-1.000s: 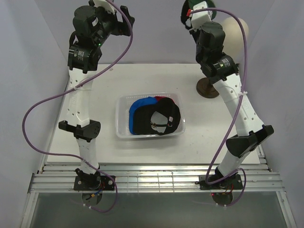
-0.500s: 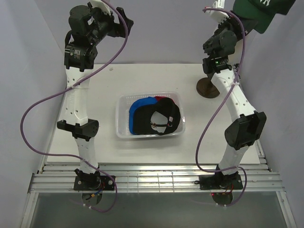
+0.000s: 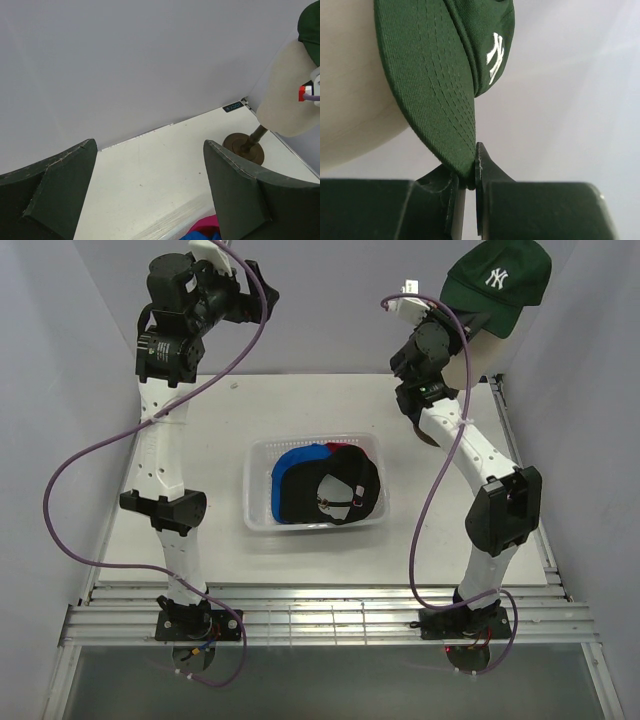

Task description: Stack the hats

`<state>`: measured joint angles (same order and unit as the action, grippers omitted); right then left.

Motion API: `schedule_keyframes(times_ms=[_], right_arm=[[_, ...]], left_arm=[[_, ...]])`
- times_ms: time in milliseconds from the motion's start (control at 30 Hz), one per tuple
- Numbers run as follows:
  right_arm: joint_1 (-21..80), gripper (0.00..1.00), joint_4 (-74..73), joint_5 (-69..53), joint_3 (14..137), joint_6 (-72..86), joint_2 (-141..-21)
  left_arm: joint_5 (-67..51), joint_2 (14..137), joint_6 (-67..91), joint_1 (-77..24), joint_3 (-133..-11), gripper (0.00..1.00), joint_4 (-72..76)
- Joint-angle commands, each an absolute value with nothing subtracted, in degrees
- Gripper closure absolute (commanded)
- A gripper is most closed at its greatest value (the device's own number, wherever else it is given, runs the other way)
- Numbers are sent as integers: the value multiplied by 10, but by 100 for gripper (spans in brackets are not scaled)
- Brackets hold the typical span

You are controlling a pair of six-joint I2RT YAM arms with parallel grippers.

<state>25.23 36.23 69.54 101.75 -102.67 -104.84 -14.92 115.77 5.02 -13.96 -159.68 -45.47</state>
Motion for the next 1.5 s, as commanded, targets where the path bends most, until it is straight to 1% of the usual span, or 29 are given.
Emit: schedule_keyframes(times_ms=[0,167,400,500,667,800,1033,1100,1233,1467], right_arm=[[251,92,388,704,997,-1031,-1026],[251,92,313,714,1011,-978,-1031],[293,92,328,747,964,-991,-990],[305,92,331,749,925,-993,-981],[308,92,304,769,896,-976,-987],[309,92,294,783,875,-959,-969],[309,92,259,759,824,-956,-962],[310,92,232,737,788,-955,-941],[309,92,244,709,738,-973,-904],[311,92,249,692,744,-1004,-899]], left_arm=[[-159,1143,55,-136,-1594,2,-456],[-163,1142,58,-136,-1584,2,-457],[-165,1143,60,-134,-1581,2,-456],[-167,1142,62,-134,-1579,2,-457],[-168,1136,62,-134,-1571,2,-457],[-169,1135,61,-133,-1567,2,-459],[-178,1133,69,-133,-1555,2,-459],[-178,1131,69,-132,-1551,2,-459],[-182,1132,70,-132,-1551,2,-459],[-188,1137,77,-132,-1550,2,-456]])
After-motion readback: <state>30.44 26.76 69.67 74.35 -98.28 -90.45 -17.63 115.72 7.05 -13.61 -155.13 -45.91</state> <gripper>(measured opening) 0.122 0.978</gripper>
